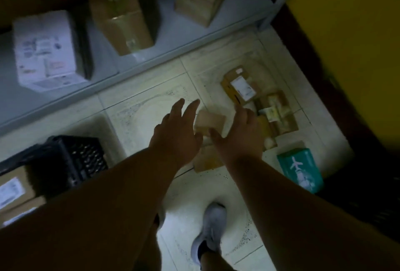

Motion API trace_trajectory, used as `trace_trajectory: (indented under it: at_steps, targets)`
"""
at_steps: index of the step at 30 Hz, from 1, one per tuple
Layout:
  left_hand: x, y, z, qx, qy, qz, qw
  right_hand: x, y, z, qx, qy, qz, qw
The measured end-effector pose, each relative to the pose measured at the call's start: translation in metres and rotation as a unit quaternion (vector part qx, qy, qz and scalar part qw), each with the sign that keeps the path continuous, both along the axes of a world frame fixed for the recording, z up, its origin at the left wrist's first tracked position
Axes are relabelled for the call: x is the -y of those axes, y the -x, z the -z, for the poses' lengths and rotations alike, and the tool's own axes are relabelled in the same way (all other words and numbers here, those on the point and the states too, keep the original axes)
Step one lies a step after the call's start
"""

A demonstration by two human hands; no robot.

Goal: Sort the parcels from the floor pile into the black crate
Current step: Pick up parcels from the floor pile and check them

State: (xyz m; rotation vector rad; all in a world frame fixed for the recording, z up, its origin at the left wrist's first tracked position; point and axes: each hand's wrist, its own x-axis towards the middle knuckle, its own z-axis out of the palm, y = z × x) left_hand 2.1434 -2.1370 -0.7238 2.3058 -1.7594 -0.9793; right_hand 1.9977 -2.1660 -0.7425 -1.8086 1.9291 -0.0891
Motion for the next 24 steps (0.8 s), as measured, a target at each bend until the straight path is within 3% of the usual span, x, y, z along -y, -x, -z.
trace_trajectory:
  at_steps: [8, 15, 21, 24]
  targets:
    - [0.110, 0.005, 0.064, -0.035, -0.037, 0.081, 0.995, 0.068, 0.014, 0.059, 0.022, -0.048, 0.126, 0.991]
    - [0.163, 0.003, 0.116, -0.032, -0.076, 0.118, 0.990, 0.130, 0.011, 0.114, 0.049, -0.057, 0.177, 0.981]
    - [0.184, 0.029, 0.173, -0.034, -0.067, 0.063, 0.995, 0.150, 0.030, 0.177, 0.071, -0.111, 0.160, 0.978]
    - [0.180, 0.058, 0.205, -0.036, -0.114, 0.034, 0.992, 0.150, 0.057, 0.207, 0.074, -0.125, 0.170, 0.975]
